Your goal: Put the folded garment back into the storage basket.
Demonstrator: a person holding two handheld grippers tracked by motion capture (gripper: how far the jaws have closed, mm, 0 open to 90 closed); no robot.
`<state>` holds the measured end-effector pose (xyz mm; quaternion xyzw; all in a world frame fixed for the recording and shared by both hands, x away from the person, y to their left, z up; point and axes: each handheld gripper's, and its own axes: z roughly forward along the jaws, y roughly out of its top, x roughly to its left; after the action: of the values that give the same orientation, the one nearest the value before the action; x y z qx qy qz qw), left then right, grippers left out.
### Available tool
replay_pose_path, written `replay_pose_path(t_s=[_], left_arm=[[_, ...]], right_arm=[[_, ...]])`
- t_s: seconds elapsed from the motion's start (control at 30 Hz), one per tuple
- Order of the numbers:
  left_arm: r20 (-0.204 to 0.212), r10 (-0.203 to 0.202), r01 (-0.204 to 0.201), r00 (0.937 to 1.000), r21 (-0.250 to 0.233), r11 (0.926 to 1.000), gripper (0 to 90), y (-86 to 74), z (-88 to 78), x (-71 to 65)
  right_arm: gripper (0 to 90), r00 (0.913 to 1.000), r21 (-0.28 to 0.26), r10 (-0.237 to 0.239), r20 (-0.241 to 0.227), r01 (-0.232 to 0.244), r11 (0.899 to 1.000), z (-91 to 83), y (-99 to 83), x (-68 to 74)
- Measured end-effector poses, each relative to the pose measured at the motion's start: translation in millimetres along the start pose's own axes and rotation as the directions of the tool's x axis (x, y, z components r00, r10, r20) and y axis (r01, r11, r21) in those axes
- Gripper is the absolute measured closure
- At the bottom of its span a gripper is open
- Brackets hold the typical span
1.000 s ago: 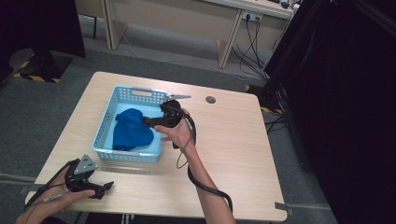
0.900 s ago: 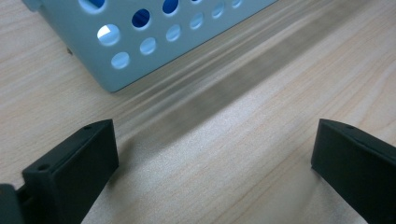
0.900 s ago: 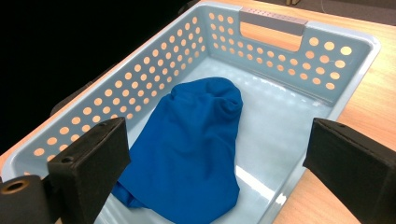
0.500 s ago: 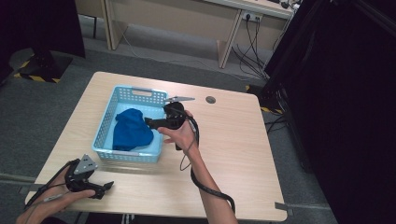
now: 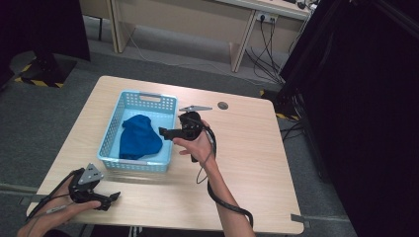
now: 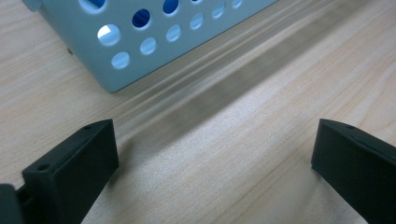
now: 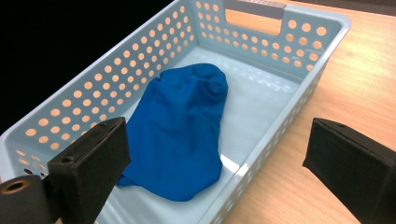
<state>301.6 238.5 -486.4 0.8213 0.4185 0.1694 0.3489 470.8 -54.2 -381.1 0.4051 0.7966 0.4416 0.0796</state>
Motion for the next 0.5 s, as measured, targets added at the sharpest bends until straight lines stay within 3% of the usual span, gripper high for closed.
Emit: replay_pose_path(t_s=[0.5], left_arm=[[0.000, -0.003, 0.003, 1.0000, -0.002, 1.0000, 0.0, -0.1, 0.2, -0.2]], right_arm=[[7.1, 1.0000, -0.003, 0.003, 0.005, -0.003, 1.000, -10.0, -11.7, -9.3]])
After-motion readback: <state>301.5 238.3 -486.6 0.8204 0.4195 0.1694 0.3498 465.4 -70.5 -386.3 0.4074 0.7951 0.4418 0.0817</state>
